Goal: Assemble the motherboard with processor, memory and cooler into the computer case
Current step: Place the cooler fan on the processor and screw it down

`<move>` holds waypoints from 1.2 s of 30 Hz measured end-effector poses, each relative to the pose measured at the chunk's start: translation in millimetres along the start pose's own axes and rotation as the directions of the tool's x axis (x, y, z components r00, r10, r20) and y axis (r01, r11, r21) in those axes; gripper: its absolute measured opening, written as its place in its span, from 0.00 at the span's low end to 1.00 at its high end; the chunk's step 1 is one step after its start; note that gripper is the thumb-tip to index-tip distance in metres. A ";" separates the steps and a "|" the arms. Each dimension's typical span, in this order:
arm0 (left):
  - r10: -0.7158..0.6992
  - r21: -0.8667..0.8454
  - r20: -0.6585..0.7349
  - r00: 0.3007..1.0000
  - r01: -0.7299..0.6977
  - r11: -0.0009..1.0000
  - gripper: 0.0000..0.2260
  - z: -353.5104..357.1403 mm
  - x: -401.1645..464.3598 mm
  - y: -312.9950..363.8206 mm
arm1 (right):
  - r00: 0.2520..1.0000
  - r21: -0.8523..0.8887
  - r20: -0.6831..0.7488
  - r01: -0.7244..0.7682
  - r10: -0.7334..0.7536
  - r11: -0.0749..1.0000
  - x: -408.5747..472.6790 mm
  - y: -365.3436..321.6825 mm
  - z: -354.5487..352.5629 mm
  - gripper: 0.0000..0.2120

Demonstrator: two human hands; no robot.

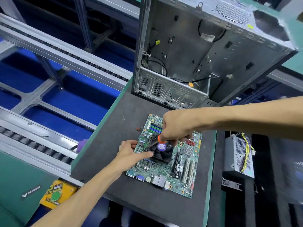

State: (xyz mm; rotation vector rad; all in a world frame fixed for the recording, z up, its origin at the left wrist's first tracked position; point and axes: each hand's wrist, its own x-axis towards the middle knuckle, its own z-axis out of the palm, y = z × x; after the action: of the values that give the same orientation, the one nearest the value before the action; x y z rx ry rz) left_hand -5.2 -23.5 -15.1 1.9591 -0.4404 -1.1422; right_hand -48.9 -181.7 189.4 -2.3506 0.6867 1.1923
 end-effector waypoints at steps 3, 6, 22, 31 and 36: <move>-0.001 -0.002 -0.004 1.000 0.001 1.000 0.34 0.0 -1.4 0.4 | 0.995 -0.232 0.009 0.095 -0.095 0.968 -7.3 -9.4 -1.0 0.10; -0.008 -0.002 0.002 1.000 0.008 1.000 0.35 0.0 -2.1 1.7 | 0.928 -0.699 -0.061 0.223 -0.368 0.679 -16.2 -18.4 -1.8 0.09; -0.015 0.006 -0.074 0.997 0.015 1.000 0.42 4.7 2.9 -0.3 | 0.908 0.361 0.354 -0.355 0.225 0.862 2.5 -11.3 -11.8 0.13; -0.021 0.012 -0.071 0.997 0.022 1.000 0.38 5.8 3.2 -2.0 | 0.835 -0.957 0.063 0.207 -0.547 0.204 -21.6 -37.3 0.1 0.07; -0.040 0.000 -0.051 0.998 0.040 0.999 0.39 5.2 7.6 -2.7 | 0.963 -0.726 -0.050 0.147 -0.265 0.672 -11.7 -28.3 -1.5 0.14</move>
State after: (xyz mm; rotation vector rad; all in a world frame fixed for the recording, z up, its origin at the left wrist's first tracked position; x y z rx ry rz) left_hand -5.8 -29.2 -22.9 2.0012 -0.3765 -1.1146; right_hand -37.1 -157.3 203.8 -3.0778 -0.0732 1.3478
